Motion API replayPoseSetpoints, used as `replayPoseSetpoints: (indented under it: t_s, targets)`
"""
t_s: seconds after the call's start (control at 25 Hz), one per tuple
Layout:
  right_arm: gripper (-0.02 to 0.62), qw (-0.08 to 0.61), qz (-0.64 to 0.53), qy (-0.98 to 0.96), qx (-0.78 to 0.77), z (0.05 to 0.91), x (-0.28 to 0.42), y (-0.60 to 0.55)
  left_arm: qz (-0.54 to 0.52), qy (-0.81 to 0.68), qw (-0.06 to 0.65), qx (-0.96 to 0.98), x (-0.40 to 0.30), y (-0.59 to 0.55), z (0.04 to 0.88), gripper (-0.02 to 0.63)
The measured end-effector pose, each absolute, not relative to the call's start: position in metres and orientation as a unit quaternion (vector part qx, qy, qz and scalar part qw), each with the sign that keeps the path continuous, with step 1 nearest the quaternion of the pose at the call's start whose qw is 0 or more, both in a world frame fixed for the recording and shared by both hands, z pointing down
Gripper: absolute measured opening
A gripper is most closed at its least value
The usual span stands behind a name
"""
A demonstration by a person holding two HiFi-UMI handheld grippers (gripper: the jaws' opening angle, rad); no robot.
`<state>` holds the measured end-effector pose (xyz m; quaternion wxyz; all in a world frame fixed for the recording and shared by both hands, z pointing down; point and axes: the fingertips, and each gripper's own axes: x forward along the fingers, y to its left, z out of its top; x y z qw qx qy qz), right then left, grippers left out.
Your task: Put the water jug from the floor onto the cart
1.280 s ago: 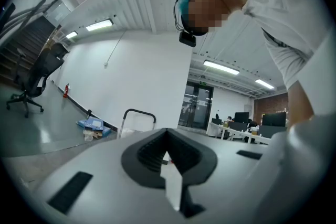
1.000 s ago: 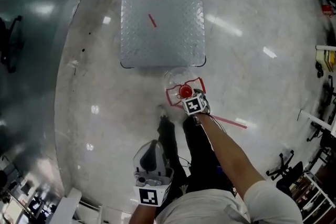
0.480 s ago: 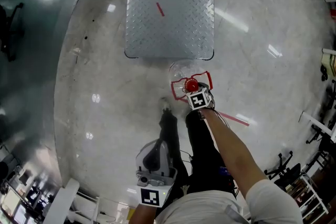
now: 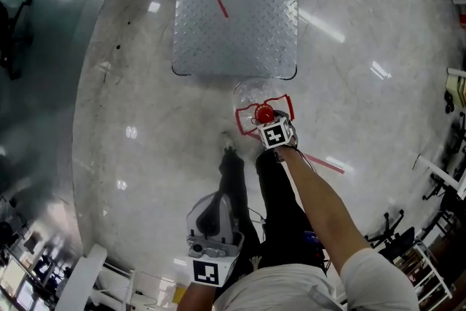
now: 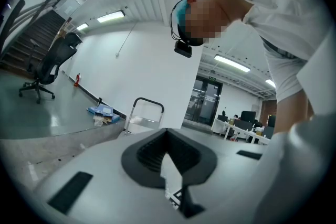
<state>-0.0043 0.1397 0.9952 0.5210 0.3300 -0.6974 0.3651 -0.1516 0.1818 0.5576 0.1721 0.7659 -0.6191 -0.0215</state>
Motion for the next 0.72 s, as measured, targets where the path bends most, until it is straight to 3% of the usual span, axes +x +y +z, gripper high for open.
replayPoseSetpoints:
  t_s: [0.36, 0.72]
  targets:
    - [0.281, 0.527, 0.358, -0.706, 0.311, 0.971, 0.006, 0.157, -0.023, -0.623, 0.150, 0.767, -0.147, 0.181, 0.550, 0.003]
    - [0.279, 0.514, 0.358, -0.716, 0.308, 0.874, 0.051, 0.139, -0.036, -0.633, 0.109, 0.766, -0.116, 0.163, 0.493, 0.003]
